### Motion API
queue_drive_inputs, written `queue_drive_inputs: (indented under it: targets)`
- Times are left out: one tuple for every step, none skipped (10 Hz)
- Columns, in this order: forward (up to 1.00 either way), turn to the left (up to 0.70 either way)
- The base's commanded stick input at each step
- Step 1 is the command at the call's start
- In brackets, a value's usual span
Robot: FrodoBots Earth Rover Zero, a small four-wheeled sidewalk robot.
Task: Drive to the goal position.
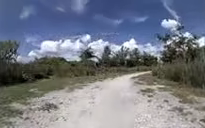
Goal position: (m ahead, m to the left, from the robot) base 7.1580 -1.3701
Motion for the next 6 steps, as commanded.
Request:
queue_drive_inputs:
  targets:
    - [0.85,0.00]
    - [0.85,0.00]
    - [0.85,0.00]
    - [0.85,0.00]
    - [0.85,0.00]
    - [0.85,-0.24]
